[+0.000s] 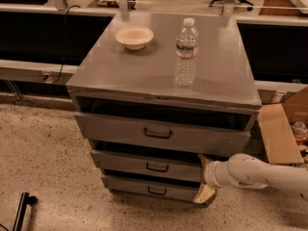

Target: Open middle drawer

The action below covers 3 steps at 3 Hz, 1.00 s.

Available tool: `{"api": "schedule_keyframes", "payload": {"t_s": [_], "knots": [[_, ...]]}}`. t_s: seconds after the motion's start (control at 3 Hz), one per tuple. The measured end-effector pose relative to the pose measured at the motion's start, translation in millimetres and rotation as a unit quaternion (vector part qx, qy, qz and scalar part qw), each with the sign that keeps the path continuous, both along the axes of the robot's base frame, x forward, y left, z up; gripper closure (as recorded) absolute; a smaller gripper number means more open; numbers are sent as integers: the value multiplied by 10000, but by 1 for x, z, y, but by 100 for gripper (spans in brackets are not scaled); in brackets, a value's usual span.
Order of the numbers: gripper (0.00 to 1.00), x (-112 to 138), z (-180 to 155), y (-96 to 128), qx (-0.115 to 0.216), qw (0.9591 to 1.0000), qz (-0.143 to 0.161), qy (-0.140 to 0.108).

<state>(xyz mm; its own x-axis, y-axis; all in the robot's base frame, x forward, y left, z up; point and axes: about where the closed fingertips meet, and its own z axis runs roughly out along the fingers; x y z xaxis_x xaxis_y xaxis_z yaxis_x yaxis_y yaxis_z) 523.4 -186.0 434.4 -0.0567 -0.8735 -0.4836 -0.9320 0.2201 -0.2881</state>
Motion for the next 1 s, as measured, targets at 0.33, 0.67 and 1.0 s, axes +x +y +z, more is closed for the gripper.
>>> {"api": "schedule_keyframes", "payload": {"t_s": [0.33, 0.67, 1.0], "knots": [[18, 8, -17, -9, -56, 9998, -114, 148], [31, 3, -18, -9, -46, 9997, -96, 207], [38, -19, -11, -4, 39, 9995, 64, 296]]}}
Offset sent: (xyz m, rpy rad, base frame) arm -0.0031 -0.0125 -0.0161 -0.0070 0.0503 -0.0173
